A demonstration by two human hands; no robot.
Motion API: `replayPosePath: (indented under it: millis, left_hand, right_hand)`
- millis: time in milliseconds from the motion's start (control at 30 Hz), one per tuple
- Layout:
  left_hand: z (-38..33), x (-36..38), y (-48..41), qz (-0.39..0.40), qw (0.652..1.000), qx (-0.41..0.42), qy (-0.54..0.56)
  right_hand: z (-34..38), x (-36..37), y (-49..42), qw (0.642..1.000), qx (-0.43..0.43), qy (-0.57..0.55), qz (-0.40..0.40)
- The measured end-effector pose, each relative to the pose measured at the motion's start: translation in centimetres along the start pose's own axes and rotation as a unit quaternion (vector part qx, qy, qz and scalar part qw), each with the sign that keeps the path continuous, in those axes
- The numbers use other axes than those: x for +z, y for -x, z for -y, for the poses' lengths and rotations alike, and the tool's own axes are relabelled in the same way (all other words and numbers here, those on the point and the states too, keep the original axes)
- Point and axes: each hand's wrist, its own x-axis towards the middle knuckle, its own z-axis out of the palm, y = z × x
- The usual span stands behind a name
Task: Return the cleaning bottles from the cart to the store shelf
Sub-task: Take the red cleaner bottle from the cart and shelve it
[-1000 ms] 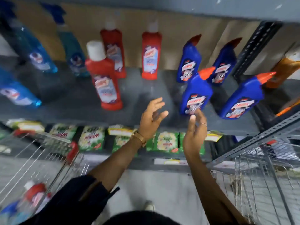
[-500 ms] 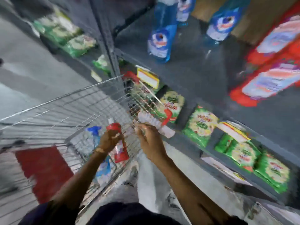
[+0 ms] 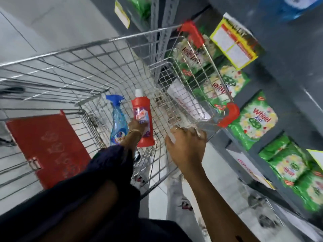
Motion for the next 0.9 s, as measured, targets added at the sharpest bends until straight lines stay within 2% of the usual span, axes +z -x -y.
replayPosePath:
  millis: [67, 100, 267, 400, 533, 567, 600, 667, 700, 733, 800, 900]
  left_hand:
    - [0.5, -0.1, 0.0, 0.041, 0.997, -0.017, 0.063]
    - [0.4, 0.0, -0.4, 0.033, 0.998, -0.016, 0.057]
    - [-0.6, 0.9, -1.9, -0.061, 0.995, 0.016, -0.082]
    - [-2.2, 0.0, 2.6, -0.041, 0.993, 0.108, 0.024]
    - [-5.6, -1.1, 10.2, -0.009, 0.970, 0.231, 0.078]
    - [-6.7, -1.3, 12.7, -0.006, 0.962, 0.262, 0.079]
    - [-7.6, -1.5, 14.9, -0.003, 0.954, 0.288, 0.083]
    - [-9.1, -1.5, 19.5, 0.000, 0.937, 0.341, 0.079]
    - [-9.6, -1.2, 21.7, 0.003, 0.929, 0.364, 0.070]
    - [-10.1, -0.8, 23.7, 0.010, 0.922, 0.382, 0.064]
    - [-10.6, 0.5, 26.7, 0.033, 0.911, 0.407, 0.056]
    - [-10.7, 3.4, 30.2, 0.112, 0.897, 0.426, 0.048]
  right_hand:
    - [0.0, 0.2, -0.2, 1.000, -0.003, 0.013, 0.000]
    - [-0.1, 0.3, -0.2, 1.000, -0.003, 0.021, 0.000]
    - [-0.3, 0.7, -0.2, 1.000, -0.004, 0.007, -0.003]
    - [-0.5, 0.4, -0.3, 1.000, -0.013, -0.027, -0.004]
    - [-1.4, -1.3, -0.2, 0.989, -0.029, -0.134, 0.056]
    - [-1.8, -2.5, -0.2, 0.974, -0.026, -0.212, 0.080]
    - [-2.3, -4.0, -0.1, 0.941, -0.020, -0.319, 0.114]
    - [-3.7, -7.2, 0.6, 0.825, -0.034, -0.541, 0.160]
    - [-4.9, -9.0, 1.5, 0.777, -0.052, -0.607, 0.157]
    - [-6.1, -10.5, 2.6, 0.751, -0.069, -0.641, 0.146]
    - [-8.2, -12.4, 4.7, 0.731, -0.070, -0.667, 0.124]
    - [-11.4, -13.8, 7.9, 0.701, -0.038, -0.707, 0.082]
